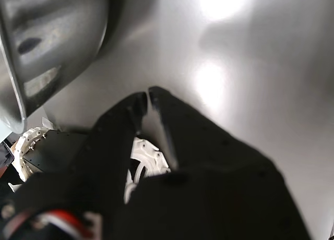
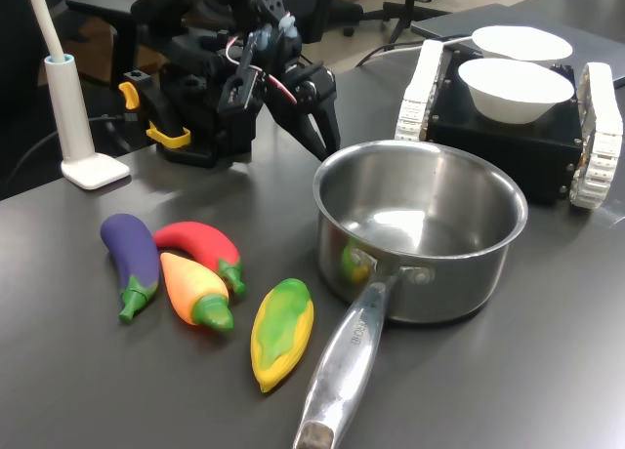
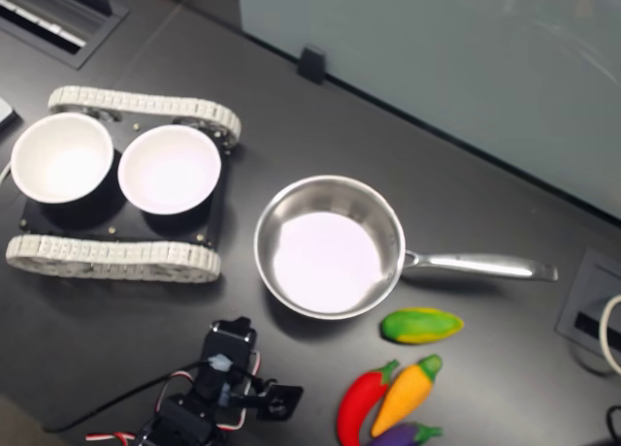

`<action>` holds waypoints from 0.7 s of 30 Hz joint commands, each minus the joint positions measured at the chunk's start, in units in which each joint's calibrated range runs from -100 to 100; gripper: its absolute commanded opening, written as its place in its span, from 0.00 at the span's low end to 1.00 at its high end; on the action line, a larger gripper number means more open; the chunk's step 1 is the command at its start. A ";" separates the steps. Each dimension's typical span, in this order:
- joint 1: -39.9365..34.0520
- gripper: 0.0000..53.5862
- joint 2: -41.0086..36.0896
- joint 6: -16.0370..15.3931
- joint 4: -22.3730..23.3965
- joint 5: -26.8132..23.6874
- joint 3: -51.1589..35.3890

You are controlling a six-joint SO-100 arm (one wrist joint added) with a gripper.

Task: Pick up the carrot and place them in the pan

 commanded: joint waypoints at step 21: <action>10.69 0.00 10.32 0.65 9.51 2.39 -29.31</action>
